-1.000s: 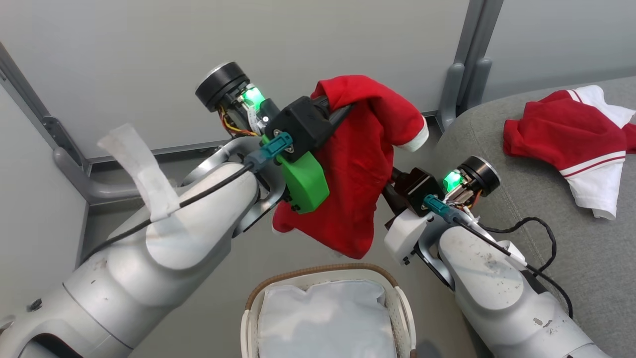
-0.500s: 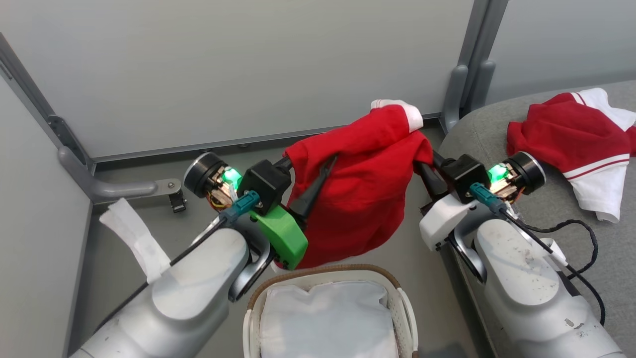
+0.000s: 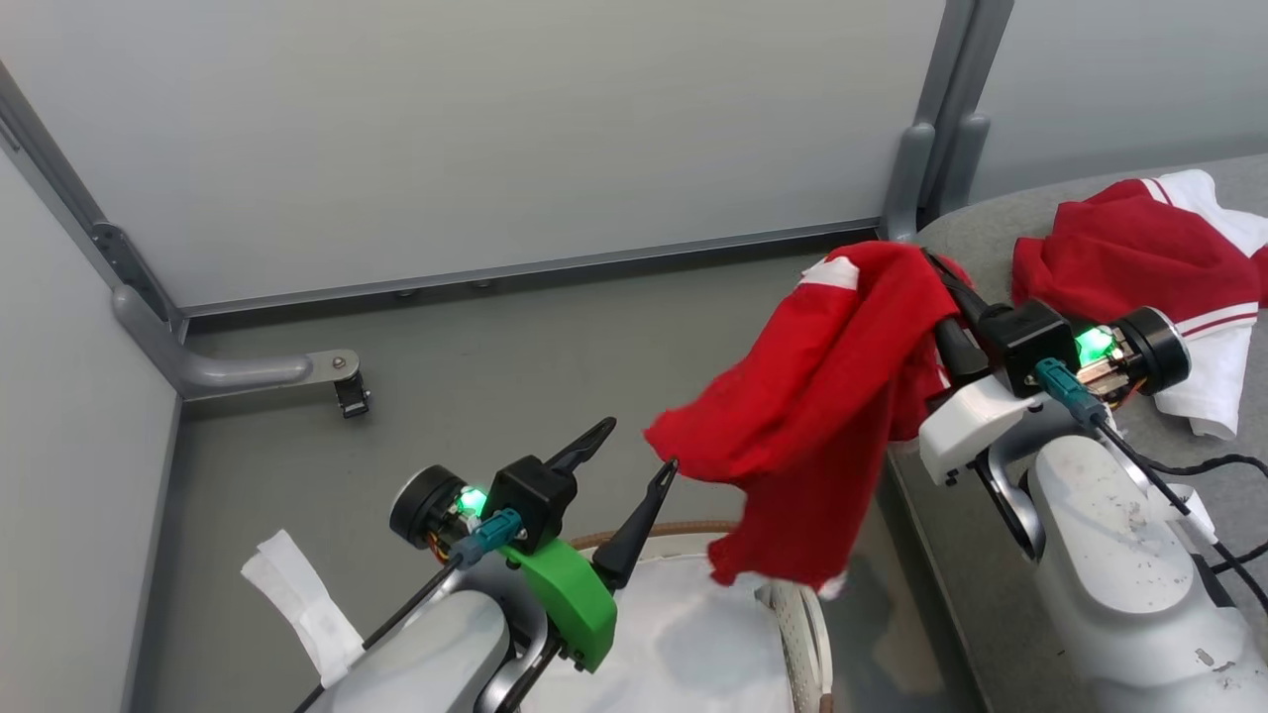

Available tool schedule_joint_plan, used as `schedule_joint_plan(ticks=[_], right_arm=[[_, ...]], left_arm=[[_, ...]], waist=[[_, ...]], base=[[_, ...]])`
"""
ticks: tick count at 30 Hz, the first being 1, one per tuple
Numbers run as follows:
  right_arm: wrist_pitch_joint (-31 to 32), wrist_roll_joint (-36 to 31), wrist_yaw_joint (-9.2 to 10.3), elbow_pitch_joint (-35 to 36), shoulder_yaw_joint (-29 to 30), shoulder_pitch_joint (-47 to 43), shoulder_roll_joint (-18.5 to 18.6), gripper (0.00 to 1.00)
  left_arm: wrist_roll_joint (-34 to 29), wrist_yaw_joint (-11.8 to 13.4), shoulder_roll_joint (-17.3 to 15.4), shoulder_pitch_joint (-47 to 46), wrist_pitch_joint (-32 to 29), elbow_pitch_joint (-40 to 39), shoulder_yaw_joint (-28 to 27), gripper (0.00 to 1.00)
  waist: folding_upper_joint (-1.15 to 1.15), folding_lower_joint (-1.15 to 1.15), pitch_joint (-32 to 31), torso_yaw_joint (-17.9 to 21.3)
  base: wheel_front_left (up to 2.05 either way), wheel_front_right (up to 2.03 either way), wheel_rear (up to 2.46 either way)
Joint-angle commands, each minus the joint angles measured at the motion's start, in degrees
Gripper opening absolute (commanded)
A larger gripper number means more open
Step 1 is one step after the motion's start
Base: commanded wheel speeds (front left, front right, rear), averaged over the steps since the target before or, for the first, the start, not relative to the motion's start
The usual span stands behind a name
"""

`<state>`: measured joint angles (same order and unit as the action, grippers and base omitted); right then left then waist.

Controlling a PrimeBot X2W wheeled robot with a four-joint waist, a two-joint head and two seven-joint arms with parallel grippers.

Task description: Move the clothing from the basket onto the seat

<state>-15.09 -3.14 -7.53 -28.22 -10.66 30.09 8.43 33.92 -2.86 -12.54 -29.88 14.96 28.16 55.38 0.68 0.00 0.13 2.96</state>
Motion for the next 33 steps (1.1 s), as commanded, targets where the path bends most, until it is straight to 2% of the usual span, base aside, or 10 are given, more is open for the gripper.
schedule_joint_plan(ticks=[1,6,16,28,33], right_arm=[[-0.11,-0.42,0.08,0.64,0.74,-0.95,0.55,0.0],[-0.11,-0.78,0.08,1.8,3.04,-2.24,1.49,0.0],[-0.11,-1.32,0.08,3.41,7.03,-3.42,2.65,0.0],[-0.11,-1.3,0.08,6.65,9.25,-0.42,3.94,0.0],[-0.11,-1.04,0.08,7.47,10.95,-1.04,3.7,0.0]], left_arm=[[-0.73,-0.26,-0.02,1.39,0.28,-0.25,-0.84,1.0],[-2.76,0.1,0.54,3.73,0.25,-1.06,-2.43,1.0],[-6.93,-0.89,2.41,5.44,0.19,-1.79,-4.3,1.0],[-11.61,-1.98,2.62,0.98,0.18,-2.96,-5.8,1.0],[-12.33,-2.64,2.82,-0.75,0.18,-2.58,-6.06,1.0]], waist=[[-0.68,0.0,0.2,0.24],[-0.68,0.0,0.61,0.87],[-0.68,0.0,2.52,4.03],[-0.68,0.0,9.68,17.46],[-0.68,0.0,12.26,21.77]], base=[[0.0,0.0,0.0],[0.0,0.0,0.0],[0.0,0.0,0.0],[0.0,0.0,0.0],[0.0,0.0,0.0]])
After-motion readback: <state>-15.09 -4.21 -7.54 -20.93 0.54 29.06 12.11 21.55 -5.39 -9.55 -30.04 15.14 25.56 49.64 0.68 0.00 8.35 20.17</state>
